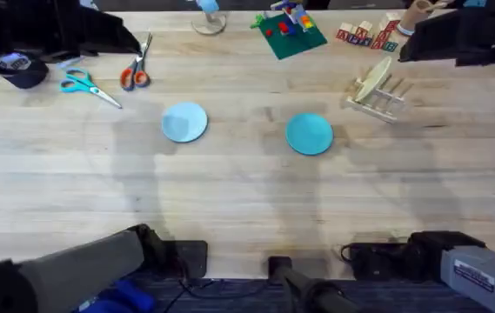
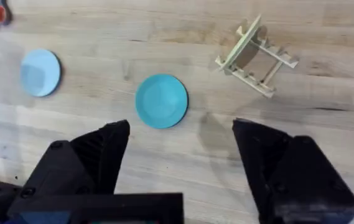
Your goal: Pick up the plates from the table one by one and place each into a slot on the dish rack.
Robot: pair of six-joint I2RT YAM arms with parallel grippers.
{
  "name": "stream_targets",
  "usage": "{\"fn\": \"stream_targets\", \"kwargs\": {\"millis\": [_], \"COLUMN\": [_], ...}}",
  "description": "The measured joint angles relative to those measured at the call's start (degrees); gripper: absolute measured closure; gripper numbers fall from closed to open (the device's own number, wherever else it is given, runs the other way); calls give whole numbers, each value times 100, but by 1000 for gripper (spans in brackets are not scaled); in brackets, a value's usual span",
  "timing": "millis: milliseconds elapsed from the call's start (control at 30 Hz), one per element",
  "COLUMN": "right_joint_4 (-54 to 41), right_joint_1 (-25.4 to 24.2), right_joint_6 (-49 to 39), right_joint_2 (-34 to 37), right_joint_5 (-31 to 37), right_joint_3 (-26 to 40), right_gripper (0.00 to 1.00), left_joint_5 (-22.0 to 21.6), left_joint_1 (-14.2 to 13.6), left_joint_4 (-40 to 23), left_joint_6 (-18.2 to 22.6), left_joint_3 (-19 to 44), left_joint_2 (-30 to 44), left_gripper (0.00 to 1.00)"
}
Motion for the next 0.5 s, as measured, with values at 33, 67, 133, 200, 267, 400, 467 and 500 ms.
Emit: {"fn": "stream_targets", "kwargs": {"millis": [33,67,133,200,267,400,467,500], "right_joint_4": [0,0,0,0,0,0,0,0], "right_joint_1": [0,0,0,0,0,0,0,0], "right_joint_6": [0,0,0,0,0,0,0,0], "right_joint_2": [-1,0,0,0,0,0,-1,0], "right_joint_5": [0,0,0,0,0,0,0,0], "right_joint_3": [0,0,0,0,0,0,0,0], "right_gripper": [5,5,5,5,7,6,6,6], "left_joint_5": [98,201,319,388,418,456,473,478], "left_joint_1": [-1,-2,0,0,12,138,238,281], "left_joint_4": [-105,-201,-288,-294,-296,-294,-294,-296], "left_joint_6": [124,257,442,574,710,958,1051,1082], "left_joint_3": [0,0,0,0,0,0,0,0], "left_joint_2": [58,127,241,353,476,715,853,919], "left_gripper": [959,959,959,959,959,959,959,959]}}
